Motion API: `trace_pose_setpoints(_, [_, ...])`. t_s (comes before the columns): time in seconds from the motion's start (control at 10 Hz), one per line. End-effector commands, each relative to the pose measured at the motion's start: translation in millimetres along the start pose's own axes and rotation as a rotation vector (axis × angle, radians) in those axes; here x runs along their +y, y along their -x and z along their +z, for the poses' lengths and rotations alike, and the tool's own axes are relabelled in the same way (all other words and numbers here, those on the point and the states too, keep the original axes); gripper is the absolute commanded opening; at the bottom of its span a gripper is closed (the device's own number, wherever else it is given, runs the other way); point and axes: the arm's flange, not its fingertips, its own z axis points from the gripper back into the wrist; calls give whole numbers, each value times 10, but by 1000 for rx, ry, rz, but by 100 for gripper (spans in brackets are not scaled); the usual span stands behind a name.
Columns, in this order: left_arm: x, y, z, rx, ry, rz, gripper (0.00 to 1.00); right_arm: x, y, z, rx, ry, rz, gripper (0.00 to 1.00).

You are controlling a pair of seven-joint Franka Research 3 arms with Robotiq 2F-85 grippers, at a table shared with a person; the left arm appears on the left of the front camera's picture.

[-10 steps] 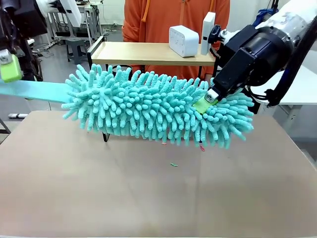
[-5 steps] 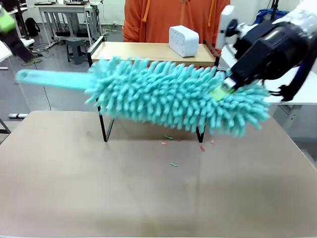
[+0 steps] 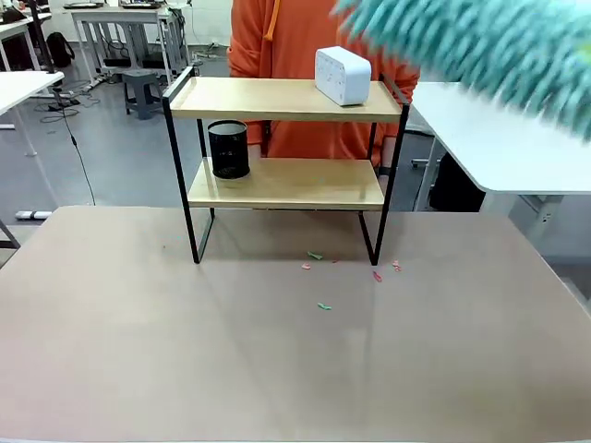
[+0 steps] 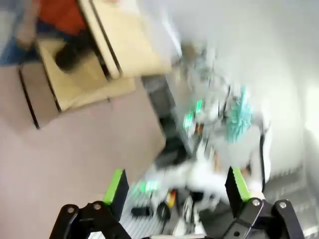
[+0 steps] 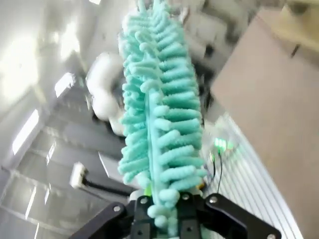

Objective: Clean the shelf.
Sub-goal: Hand the Duster back to the human.

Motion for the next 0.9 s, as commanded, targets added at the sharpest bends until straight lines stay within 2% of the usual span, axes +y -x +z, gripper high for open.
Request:
trace_pose_setpoints(0.0, [85,68,-351,-195,75,12,100,-53,74,395,-403,-36,7,0])
trace_pose_setpoints(0.1, [224,27,-427,-185,112,27,100,-250,159,736,-609,-100,-38,0])
trace_pose_setpoints(0.2, [303,6,-506,-176,122,43,100,-485,244,976,-752,-102,-113,0])
trace_pose_setpoints(0.3, [315,-27,-584,-80,135,79,100,-777,288,1090,-783,-85,-248,0])
trace_pose_setpoints(0.4, [334,20,-324,-193,87,77,100,-1074,289,1143,-799,-31,-341,0])
trace_pose_setpoints(0.8, [334,20,-324,-193,87,77,100,-2011,302,1253,-843,7,-631,0])
